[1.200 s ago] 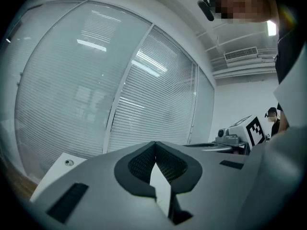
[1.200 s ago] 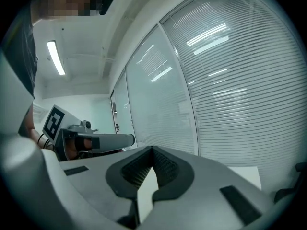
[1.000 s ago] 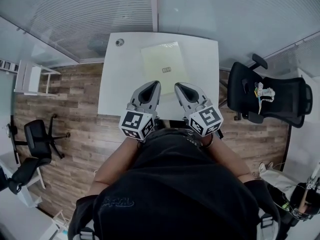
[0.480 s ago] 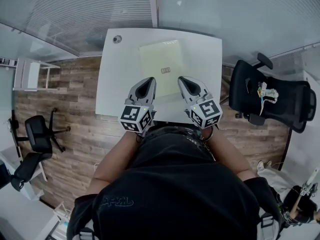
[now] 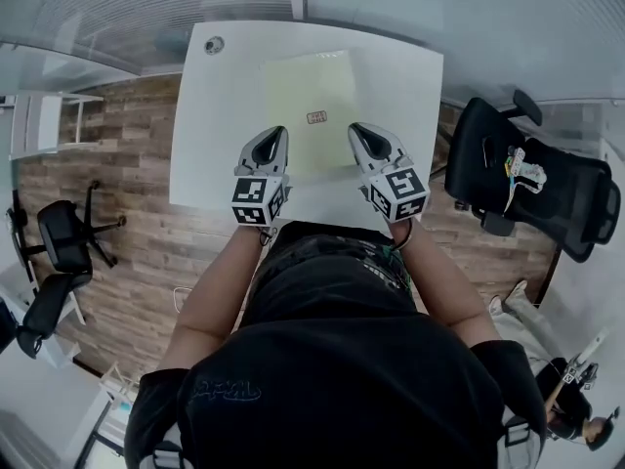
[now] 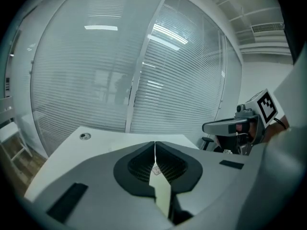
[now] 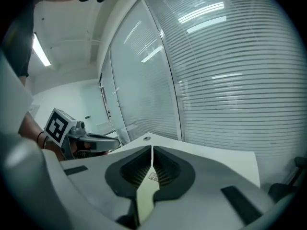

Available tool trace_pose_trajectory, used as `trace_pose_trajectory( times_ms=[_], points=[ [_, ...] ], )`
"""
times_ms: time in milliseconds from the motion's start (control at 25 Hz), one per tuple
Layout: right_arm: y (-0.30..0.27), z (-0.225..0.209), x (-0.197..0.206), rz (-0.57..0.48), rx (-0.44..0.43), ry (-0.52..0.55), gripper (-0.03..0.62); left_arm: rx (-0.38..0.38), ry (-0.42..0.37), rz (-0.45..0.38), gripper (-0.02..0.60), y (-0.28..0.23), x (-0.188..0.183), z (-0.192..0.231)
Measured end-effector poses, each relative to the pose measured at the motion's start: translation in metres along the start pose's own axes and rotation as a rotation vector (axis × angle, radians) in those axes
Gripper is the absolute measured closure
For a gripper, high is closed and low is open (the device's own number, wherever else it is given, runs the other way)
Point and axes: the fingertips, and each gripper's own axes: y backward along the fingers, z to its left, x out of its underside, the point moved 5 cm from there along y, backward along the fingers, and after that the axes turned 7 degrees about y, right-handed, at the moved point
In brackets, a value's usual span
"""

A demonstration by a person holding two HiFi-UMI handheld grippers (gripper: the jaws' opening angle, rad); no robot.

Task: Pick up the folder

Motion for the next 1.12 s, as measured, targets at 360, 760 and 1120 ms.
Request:
trace_pose_trajectory(
  times_ms=[360,760,1120],
  points=[
    [-0.038,-0.037,0.056,0.094,-0.007,-0.079,0.496,-0.046,0.118,0.137,0.518,-0.034,0.054,0.039],
    [-0.077,-0.068,0.106,0.219,-0.082,-0.168,0.314,-0.053,0.211,0.240,0.287,-0.069,0.078,0.061],
    [-0.099,-0.082,0.130,0.304,-0.148,-0.291,0.269,-0.047,0.227,0.244,0.227,-0.089,0.078,0.074]
  ],
)
